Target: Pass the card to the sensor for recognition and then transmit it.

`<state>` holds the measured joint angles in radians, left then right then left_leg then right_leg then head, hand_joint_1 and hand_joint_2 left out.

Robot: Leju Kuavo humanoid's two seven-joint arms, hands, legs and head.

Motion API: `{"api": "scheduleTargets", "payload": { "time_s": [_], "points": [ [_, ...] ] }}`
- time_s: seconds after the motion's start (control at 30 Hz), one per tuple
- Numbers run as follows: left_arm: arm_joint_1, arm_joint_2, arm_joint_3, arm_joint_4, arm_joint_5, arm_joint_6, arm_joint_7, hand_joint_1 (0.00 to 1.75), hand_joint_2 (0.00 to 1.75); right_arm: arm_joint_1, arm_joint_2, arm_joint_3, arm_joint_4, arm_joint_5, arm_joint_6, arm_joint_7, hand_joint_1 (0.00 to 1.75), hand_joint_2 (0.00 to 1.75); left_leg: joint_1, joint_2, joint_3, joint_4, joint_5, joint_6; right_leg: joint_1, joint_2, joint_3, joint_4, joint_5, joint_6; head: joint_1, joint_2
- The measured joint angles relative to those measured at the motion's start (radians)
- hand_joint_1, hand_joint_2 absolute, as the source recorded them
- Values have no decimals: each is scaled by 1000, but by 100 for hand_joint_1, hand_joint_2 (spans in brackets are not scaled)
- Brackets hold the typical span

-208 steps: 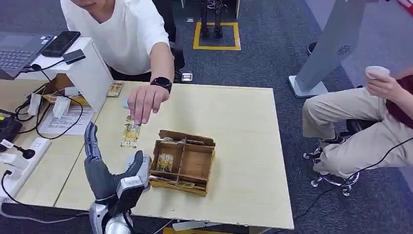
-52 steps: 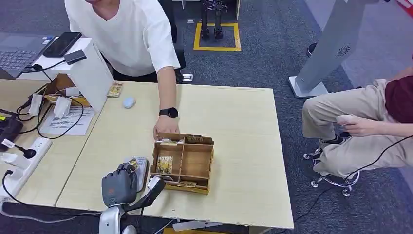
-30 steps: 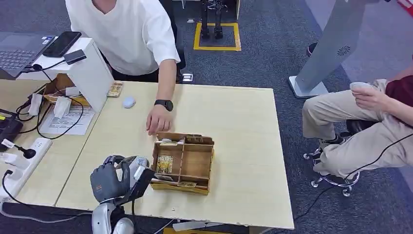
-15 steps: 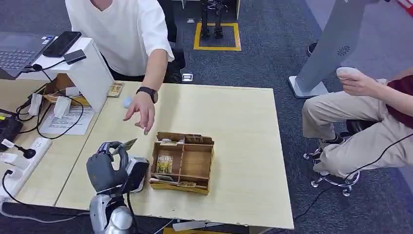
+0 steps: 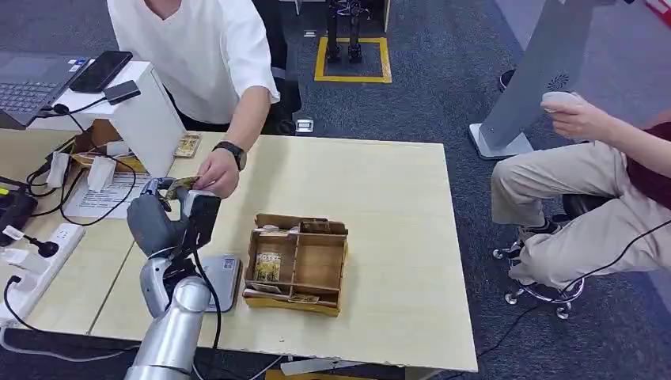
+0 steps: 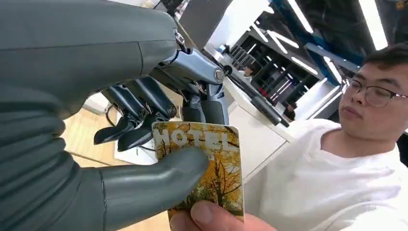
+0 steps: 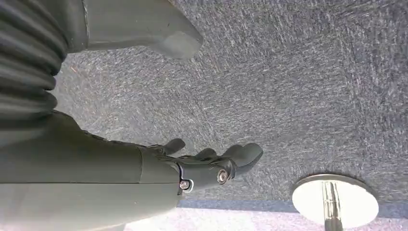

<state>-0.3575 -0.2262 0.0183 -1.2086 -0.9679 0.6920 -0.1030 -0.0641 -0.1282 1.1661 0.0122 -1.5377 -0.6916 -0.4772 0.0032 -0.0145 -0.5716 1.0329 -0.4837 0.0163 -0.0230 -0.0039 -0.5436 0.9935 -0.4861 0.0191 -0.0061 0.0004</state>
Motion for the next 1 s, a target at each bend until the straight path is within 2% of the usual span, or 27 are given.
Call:
{"api": "scheduleTargets", "payload": {
  "time_s": [0.03,0.27,0.57,0.67,0.8,1.0],
  "points": [
    [-20,4,0,19,10,-2,0,0,175,-2,0,5,0,0,0,2,0,175,0,0,0,0,0,0,0,0,0,0,0,-1,0,0],
    [-90,13,-13,81,53,-10,2,0,175,-5,0,18,0,-1,0,5,0,175,0,0,0,0,1,0,0,0,0,0,1,0,0,0],
    [-94,35,-47,94,90,-1,-38,0,175,-4,0,18,0,1,0,3,0,175,0,0,-1,0,1,0,0,0,0,0,1,0,0,0],
    [-64,44,-69,58,98,1,-73,0,175,1,0,13,0,7,0,-6,0,175,0,0,-1,0,1,0,0,0,0,0,1,0,0,0],
    [10,54,-87,-45,76,1,-145,0,175,8,0,3,0,9,0,-10,0,175,0,1,-1,0,0,0,0,1,-1,0,1,0,0,0],
    [58,61,-94,-125,68,1,-158,0,175,14,0,-12,0,9,0,-11,0,175,0,0,-2,0,0,0,0,0,-2,0,1,0,0,0]
  ]
}}
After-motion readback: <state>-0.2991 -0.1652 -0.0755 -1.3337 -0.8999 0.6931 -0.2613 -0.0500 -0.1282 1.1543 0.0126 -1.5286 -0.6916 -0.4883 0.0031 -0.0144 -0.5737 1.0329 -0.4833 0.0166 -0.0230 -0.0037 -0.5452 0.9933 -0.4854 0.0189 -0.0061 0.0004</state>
